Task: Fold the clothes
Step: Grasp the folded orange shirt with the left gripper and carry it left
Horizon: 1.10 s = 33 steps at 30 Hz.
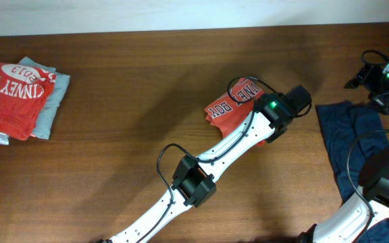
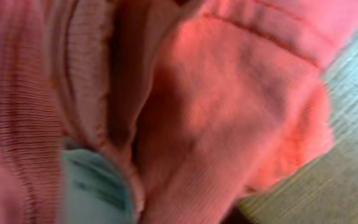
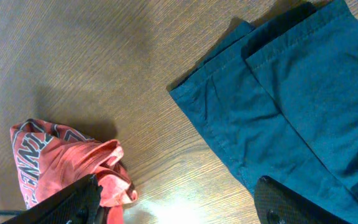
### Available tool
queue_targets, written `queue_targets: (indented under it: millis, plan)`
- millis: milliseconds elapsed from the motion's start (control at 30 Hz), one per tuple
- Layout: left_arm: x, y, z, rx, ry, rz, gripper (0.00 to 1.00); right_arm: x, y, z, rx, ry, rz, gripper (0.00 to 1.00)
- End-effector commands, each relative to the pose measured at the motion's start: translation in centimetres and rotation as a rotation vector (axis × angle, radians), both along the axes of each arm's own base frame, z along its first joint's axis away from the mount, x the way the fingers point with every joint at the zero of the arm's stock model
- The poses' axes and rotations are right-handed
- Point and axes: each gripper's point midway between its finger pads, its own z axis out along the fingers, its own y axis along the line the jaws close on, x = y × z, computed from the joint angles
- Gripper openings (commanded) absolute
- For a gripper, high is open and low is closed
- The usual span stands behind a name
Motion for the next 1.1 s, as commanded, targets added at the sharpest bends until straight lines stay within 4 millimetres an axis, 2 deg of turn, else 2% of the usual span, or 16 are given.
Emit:
queue_targets:
  millis: [0, 67, 100, 233, 300, 333, 433, 500, 567, 600, 633, 700, 767, 833, 933, 1067]
  plan:
    - [-0.8, 2.1, -5.8, 0.105, 0.095, 0.018, 0.01, 0.3, 0.0, 1.0, -0.002, -0.031, 0.012, 0.84]
    - [-0.2, 3.0, -5.2, 0.135, 0.068, 0.032, 0.01, 0.3, 0.0, 1.0, -0.002, -0.031, 0.012, 0.84]
    - [0.6, 3.8, -4.4, 0.164, 0.029, 0.046, 0.01, 0.3, 0.0, 1.0, -0.003, -0.031, 0.012, 0.84]
    - [5.0, 7.8, 2.7, 0.215, -0.133, 0.104, 0.00, 0.3, 0.0, 1.0, -0.003, -0.031, 0.012, 0.84]
    - [7.0, 9.8, 7.2, 0.227, -0.177, 0.019, 0.00, 0.3, 0.0, 1.0, -0.003, -0.031, 0.012, 0.84]
    - [7.7, 10.8, 8.6, 0.239, -0.200, 0.009, 0.00, 0.3, 0.0, 1.0, -0.003, -0.031, 0.012, 0.84]
    - [10.6, 15.4, 14.2, 0.237, -0.292, 0.091, 0.00, 0.3, 0.0, 1.0, -0.002, -0.031, 0.012, 0.84]
    - [12.3, 19.3, 17.9, 0.199, -0.334, 0.177, 0.00, 0.3, 0.0, 1.0, -0.002, -0.032, 0.012, 0.84]
    - [14.0, 24.5, 21.8, 0.161, -0.385, 0.286, 0.00, 0.3, 0.0, 1.0, -0.002, -0.031, 0.012, 0.84]
    - [14.6, 27.2, 23.7, 0.143, -0.414, 0.343, 0.00, 0.3, 0.0, 1.0, -0.002, -0.031, 0.012, 0.84]
    - [15.3, 31.7, 26.6, 0.123, -0.463, 0.434, 0.00, 0.3, 0.0, 1.0, -0.002, -0.032, 0.012, 0.84]
    - [15.4, 34.9, 28.3, 0.117, -0.490, 0.497, 0.01, 0.3, 0.0, 1.0, -0.002, -0.031, 0.012, 0.84]
    - [15.3, 40.1, 30.3, 0.129, -0.521, 0.597, 0.00, 0.3, 0.0, 1.0, -0.002, -0.031, 0.012, 0.84]
    - [15.1, 44.5, 31.0, 0.141, -0.532, 0.693, 0.00, 0.3, 0.0, 1.0, -0.002, -0.031, 0.012, 0.84]
    - [14.2, 51.6, 31.3, 0.163, -0.565, 0.953, 0.00, 0.4, 0.2, 0.9, -0.001, -0.029, 0.016, 0.84]
    - [13.4, 55.1, 31.1, 0.158, -0.565, 1.067, 0.00, 0.5, 0.9, 0.9, 0.002, -0.024, 0.032, 0.84]
